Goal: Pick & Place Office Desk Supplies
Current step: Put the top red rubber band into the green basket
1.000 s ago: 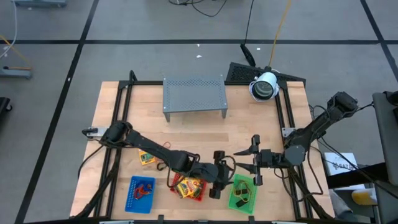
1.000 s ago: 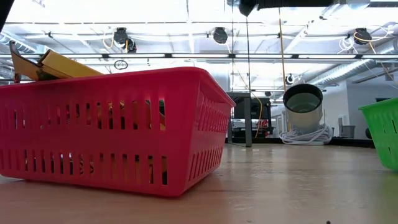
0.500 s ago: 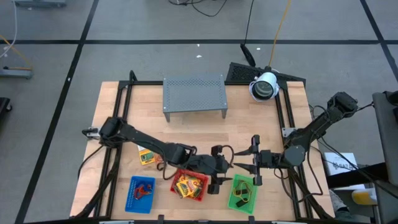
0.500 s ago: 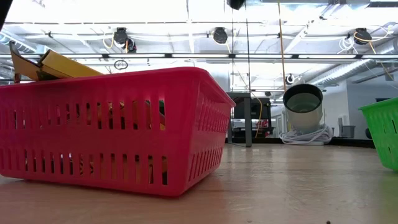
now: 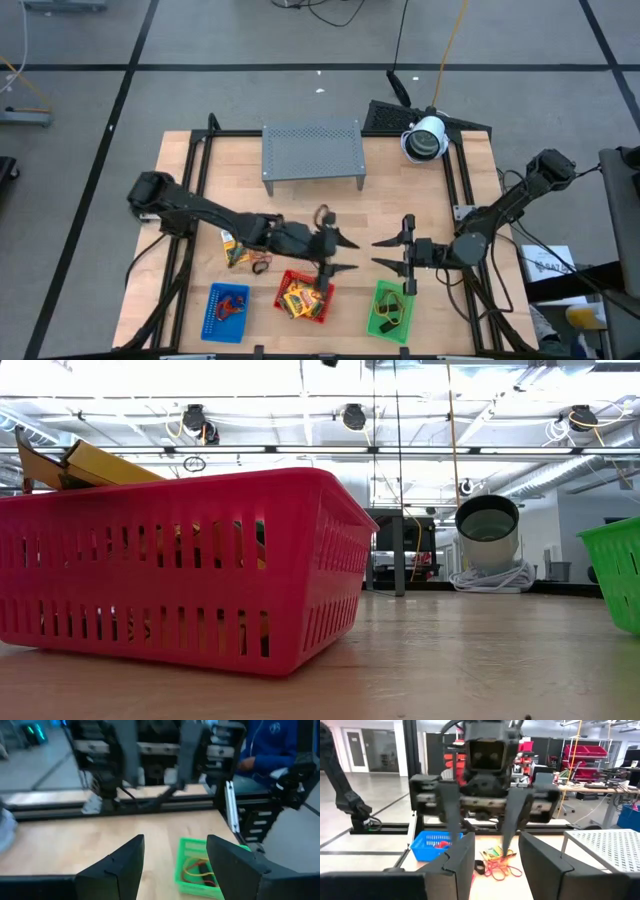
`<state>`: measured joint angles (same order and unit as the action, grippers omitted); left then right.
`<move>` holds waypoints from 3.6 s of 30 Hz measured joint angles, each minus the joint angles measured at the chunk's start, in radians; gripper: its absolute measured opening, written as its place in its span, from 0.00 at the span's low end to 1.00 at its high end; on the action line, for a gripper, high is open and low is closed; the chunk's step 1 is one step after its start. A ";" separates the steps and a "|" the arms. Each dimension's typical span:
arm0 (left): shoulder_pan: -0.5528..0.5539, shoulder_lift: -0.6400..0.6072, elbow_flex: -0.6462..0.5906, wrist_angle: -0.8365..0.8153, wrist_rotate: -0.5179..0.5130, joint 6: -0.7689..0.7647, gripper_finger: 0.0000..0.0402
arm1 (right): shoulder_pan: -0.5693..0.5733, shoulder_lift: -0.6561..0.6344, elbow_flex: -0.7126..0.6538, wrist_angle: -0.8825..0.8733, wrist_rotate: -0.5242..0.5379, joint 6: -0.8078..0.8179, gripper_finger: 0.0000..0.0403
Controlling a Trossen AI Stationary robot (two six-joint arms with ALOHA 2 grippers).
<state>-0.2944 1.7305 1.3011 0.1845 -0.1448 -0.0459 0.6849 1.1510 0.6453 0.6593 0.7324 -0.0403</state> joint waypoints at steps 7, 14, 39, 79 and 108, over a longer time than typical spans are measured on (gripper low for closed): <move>0.045 -0.098 -0.140 0.144 0.019 0.021 0.56 | -0.093 0.001 0.000 0.054 0.007 -0.012 0.35; 0.066 -0.098 -0.134 0.145 0.051 0.029 0.56 | -0.185 0.000 0.000 0.078 0.003 0.003 0.35; 0.161 -0.120 -0.133 0.269 -0.129 0.142 0.56 | -0.078 0.009 0.000 0.090 -0.448 0.145 0.35; -0.025 -0.545 -0.133 -0.901 -0.152 -0.437 0.56 | -0.291 0.211 0.000 0.259 -0.440 0.085 0.35; 0.224 -0.587 -0.191 -1.506 0.172 -0.541 0.56 | -0.293 0.197 0.000 0.279 -0.366 0.047 0.35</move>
<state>-0.0708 1.1431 1.1099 -1.3217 0.0269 -0.5870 0.3916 1.3479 0.6456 0.9379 0.3662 0.0067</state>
